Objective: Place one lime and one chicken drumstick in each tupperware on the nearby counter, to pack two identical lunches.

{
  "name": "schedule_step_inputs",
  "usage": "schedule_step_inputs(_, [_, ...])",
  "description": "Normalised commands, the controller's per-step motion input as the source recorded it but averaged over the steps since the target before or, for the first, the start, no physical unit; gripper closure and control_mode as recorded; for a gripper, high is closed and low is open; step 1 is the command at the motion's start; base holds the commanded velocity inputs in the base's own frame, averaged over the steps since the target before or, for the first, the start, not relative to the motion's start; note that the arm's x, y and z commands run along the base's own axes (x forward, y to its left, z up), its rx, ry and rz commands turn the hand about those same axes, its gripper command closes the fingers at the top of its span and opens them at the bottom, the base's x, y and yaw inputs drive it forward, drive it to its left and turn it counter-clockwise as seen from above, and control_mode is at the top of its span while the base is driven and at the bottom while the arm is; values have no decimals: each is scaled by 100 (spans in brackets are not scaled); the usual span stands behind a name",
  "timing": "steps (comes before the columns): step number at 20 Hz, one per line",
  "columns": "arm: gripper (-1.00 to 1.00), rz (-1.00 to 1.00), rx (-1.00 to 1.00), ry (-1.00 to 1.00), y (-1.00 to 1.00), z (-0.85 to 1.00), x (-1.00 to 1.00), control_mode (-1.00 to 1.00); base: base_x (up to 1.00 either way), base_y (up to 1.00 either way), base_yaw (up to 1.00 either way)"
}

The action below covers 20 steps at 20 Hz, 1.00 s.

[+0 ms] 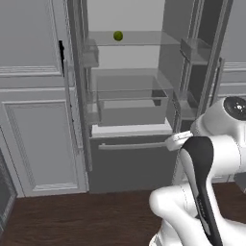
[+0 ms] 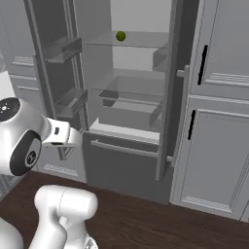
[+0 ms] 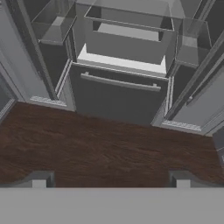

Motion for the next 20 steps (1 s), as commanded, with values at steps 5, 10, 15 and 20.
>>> schedule_step_inputs(5, [-100, 0, 0, 0, 0, 0, 0, 100, 63, 35, -1])
schedule_step_inputs(10, [-100, 0, 0, 0, 0, 0, 0, 100, 87, 0, -4])
schedule_step_inputs(15, [-100, 0, 0, 0, 0, 0, 0, 100, 78, 0, -16])
schedule_step_inputs(20, [-100, 0, 0, 0, 0, 0, 0, 100, 60, 2, -22])
